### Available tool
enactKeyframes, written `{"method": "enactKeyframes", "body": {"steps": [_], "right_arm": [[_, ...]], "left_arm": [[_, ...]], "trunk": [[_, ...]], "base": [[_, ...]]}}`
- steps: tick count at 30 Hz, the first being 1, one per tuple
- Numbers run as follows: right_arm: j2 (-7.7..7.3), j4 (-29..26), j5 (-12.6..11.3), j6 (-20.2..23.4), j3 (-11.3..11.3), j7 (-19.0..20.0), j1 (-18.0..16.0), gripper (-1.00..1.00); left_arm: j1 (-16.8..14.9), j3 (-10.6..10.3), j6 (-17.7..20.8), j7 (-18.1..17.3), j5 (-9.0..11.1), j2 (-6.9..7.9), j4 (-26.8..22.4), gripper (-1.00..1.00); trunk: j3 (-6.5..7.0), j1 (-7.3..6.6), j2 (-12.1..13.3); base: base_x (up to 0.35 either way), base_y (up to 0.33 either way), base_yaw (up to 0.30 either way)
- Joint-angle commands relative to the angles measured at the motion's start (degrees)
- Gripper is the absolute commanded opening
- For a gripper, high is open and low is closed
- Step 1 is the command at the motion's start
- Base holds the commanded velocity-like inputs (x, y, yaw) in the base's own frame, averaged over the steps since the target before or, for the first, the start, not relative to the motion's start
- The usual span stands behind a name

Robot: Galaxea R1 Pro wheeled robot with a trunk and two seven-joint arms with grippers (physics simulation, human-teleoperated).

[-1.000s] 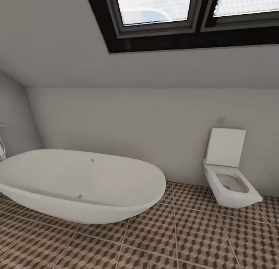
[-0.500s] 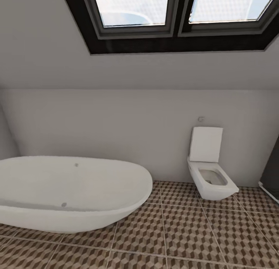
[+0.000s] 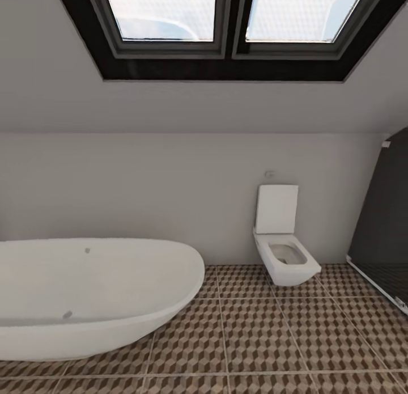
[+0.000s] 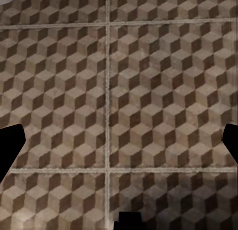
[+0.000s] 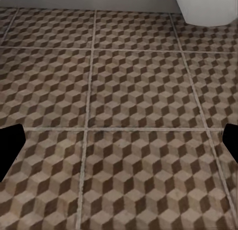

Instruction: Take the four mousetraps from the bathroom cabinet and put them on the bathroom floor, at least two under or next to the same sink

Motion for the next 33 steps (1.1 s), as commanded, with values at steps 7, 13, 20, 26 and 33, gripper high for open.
{"method": "enactKeyframes", "body": {"steps": [7, 13, 20, 26, 33], "right_arm": [[-0.03, 0.0, 0.3, -0.1, 0.1, -0.4, 0.0, 1.00], [-0.07, 0.0, 0.3, -0.1, 0.1, -0.4, 0.0, 1.00], [-0.08, 0.0, 0.3, -0.1, 0.1, -0.4, 0.0, 1.00], [-0.05, 0.0, 0.3, -0.1, 0.0, -0.4, 0.0, 1.00], [-0.04, 0.0, 0.3, -0.1, 0.0, -0.4, 0.0, 1.00]], "left_arm": [[0.0, 0.0, -0.1, 0.0, 0.0, 0.00, 0.0, 1.00], [0.0, 0.0, -0.1, 0.0, 0.0, 0.00, 0.0, 1.00], [0.0, 0.0, -0.1, 0.0, 0.0, 0.00, 0.0, 1.00], [0.0, 0.0, -0.1, 0.0, 0.0, 0.00, 0.0, 1.00], [0.1, 0.0, -0.1, 0.0, 0.0, 0.00, 0.0, 1.00]], "trunk": [[0.24, 0.00, 0.0], [0.49, 0.00, 0.0], [0.78, 0.00, 0.0], [1.03, 0.00, 0.0], [1.21, 0.00, 0.0]], "base": [[0.000, 0.000, -0.245], [0.000, 0.000, -0.245], [0.000, 0.000, -0.245], [0.000, 0.000, -0.245], [0.000, 0.000, -0.251]]}}
